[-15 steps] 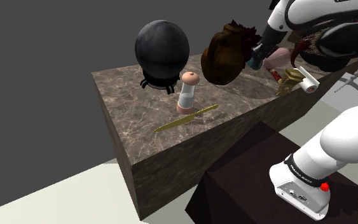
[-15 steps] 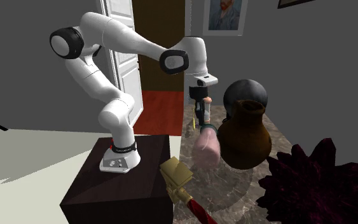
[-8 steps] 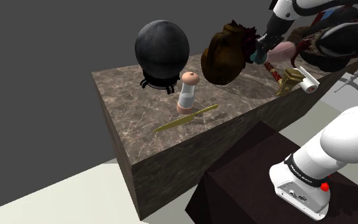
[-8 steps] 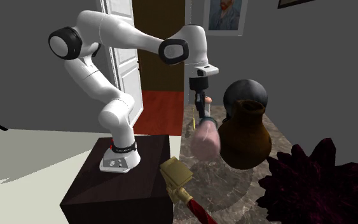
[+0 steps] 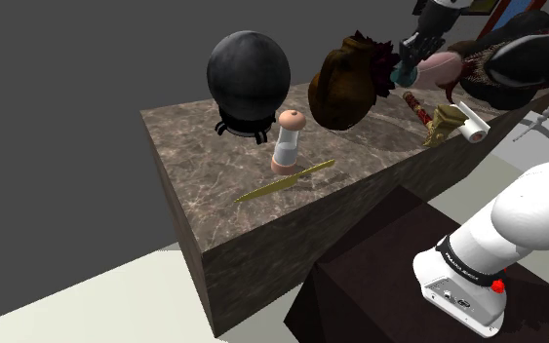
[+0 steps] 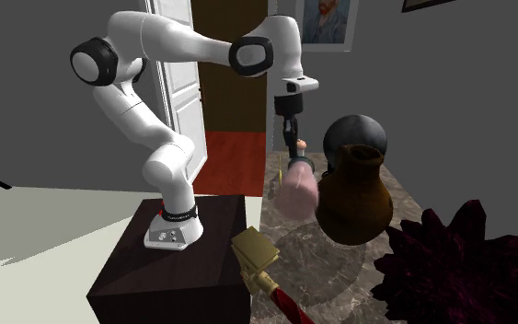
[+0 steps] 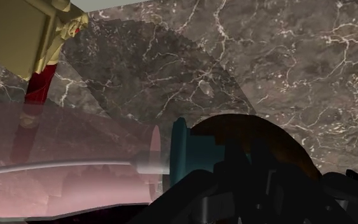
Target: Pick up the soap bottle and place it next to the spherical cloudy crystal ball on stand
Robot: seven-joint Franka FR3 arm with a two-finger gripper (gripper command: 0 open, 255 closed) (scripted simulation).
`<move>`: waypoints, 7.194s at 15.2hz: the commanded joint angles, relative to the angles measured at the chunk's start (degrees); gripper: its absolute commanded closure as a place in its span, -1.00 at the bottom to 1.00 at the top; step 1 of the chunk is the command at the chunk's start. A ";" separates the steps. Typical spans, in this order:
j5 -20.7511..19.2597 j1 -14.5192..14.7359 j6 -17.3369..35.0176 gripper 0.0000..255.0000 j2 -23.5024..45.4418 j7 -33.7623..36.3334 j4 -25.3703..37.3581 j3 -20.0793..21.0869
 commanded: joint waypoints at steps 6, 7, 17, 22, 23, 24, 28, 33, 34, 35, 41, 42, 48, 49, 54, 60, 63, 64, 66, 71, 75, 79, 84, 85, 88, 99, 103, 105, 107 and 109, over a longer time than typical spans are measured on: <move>0.41 0.14 -5.24 1.00 0.36 -0.57 5.64 0.32; 0.46 0.16 -5.98 1.00 0.49 -0.65 6.51 0.36; 0.95 0.30 -13.26 1.00 2.38 -1.49 15.72 0.71; 1.15 0.36 -16.90 1.00 3.76 -1.93 20.75 0.86; 1.18 0.37 -17.63 1.00 4.06 -2.02 21.80 0.88; 1.20 0.37 -17.89 1.00 4.17 -2.05 22.16 0.89; 2.52 1.78 -17.93 1.00 7.37 3.12 24.71 4.95; 3.55 3.47 -18.20 1.00 12.57 9.51 29.40 9.85; 3.64 3.79 -18.31 1.00 13.76 10.78 30.55 10.81; 3.69 4.13 -18.44 1.00 15.02 12.06 31.78 11.76; 3.69 5.10 -16.54 1.00 17.77 15.69 32.20 14.19; 3.72 5.11 -15.75 1.00 17.51 15.76 31.14 14.16; 3.83 5.20 -11.10 1.00 16.20 16.20 25.17 14.07; 3.84 5.22 -10.33 1.00 16.03 16.28 24.23 14.06; 3.84 5.28 -6.51 1.00 15.36 16.70 19.72 14.03; 3.77 5.33 -1.96 1.00 14.96 17.24 14.74 14.05; 3.69 5.34 0.33 1.00 14.93 17.54 12.41 14.08; 3.66 5.35 1.09 1.00 14.95 17.64 11.66 14.09; 3.60 5.35 2.62 1.00 15.02 17.85 10.19 14.12; 3.37 5.33 6.46 1.00 15.41 18.42 6.71 14.21; 3.12 5.28 9.56 1.00 15.96 18.92 4.12 14.30; 2.81 5.20 12.69 1.00 16.73 19.47 1.72 14.42; 2.31 5.05 16.65 1.00 18.00 20.24 -1.03 14.61; 2.19 5.01 17.45 1.00 18.30 20.41 -1.55 14.65; 1.78 4.88 19.86 1.00 19.27 20.94 -3.02 14.78; -0.45 4.20 28.83 1.00 23.99 23.46 -7.48 15.30; -1.68 3.87 32.11 1.00 26.16 24.69 -8.71 15.49; -2.41 3.68 33.74 1.00 27.33 25.38 -9.23 15.58; -2.90 3.54 34.76 1.00 28.09 25.85 -9.54 15.65; -2.90 3.51 34.76 1.00 28.09 25.85 -9.54 15.68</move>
